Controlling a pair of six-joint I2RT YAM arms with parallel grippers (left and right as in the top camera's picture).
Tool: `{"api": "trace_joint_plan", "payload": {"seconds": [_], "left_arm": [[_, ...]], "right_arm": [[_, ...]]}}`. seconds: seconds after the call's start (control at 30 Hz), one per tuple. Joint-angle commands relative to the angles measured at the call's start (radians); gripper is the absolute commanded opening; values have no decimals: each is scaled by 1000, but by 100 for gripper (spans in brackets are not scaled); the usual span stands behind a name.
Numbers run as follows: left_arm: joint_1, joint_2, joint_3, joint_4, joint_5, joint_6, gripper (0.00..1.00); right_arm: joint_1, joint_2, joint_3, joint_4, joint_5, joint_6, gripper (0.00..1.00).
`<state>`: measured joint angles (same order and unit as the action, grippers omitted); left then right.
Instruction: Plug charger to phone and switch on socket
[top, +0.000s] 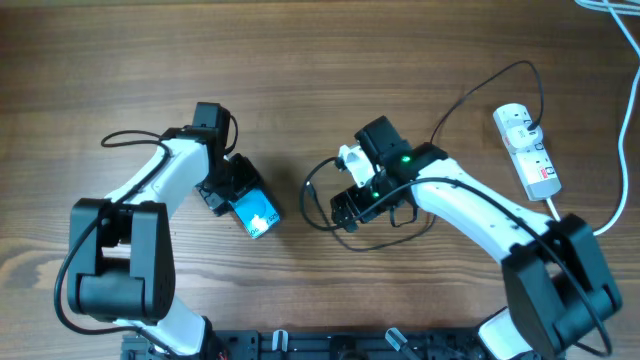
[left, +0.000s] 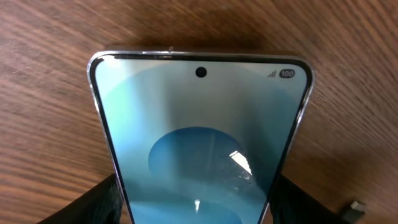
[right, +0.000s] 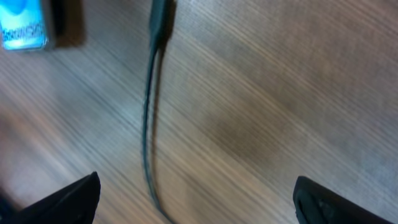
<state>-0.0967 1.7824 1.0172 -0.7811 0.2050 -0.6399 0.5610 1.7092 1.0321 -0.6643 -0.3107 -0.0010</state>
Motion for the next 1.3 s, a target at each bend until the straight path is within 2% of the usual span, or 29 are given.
{"api": "trace_joint_plan", "payload": {"seconds": [0.0, 0.07, 0.17, 0.3, 0.4, 0.6, 0.77, 0.83, 0.9, 1.07, 1.27], "left_arm": [[43, 13, 17, 6, 130, 87, 67], [76, 13, 17, 11, 187, 112, 67], [119, 13, 17, 41, 312, 139, 67], [148, 13, 17, 74, 408, 148, 68], [159, 13, 17, 85, 438, 166, 69], [224, 13, 17, 78, 498, 233, 70], [254, 13, 17, 74, 497, 244, 71], [254, 13, 17, 74, 497, 245, 71], [254, 13, 17, 74, 497, 253, 71], [254, 13, 17, 74, 497, 256, 71], [254, 13, 17, 78, 513, 256, 71]], "right_arm": [[2, 25, 16, 74, -26, 18, 100], [3, 25, 40, 72, -56, -31, 100], [3, 31, 156, -38, -30, -53, 100], [43, 76, 330, -192, 71, -85, 100], [90, 131, 329, -214, 108, -87, 99], [100, 229, 327, -139, 98, -79, 100], [100, 267, 270, -129, 136, -77, 93], [100, 294, 254, -121, 140, -77, 79], [100, 303, 227, -97, 161, -74, 75], [103, 304, 185, -89, 124, -50, 75], [146, 304, 183, -80, 143, 32, 58]]}}
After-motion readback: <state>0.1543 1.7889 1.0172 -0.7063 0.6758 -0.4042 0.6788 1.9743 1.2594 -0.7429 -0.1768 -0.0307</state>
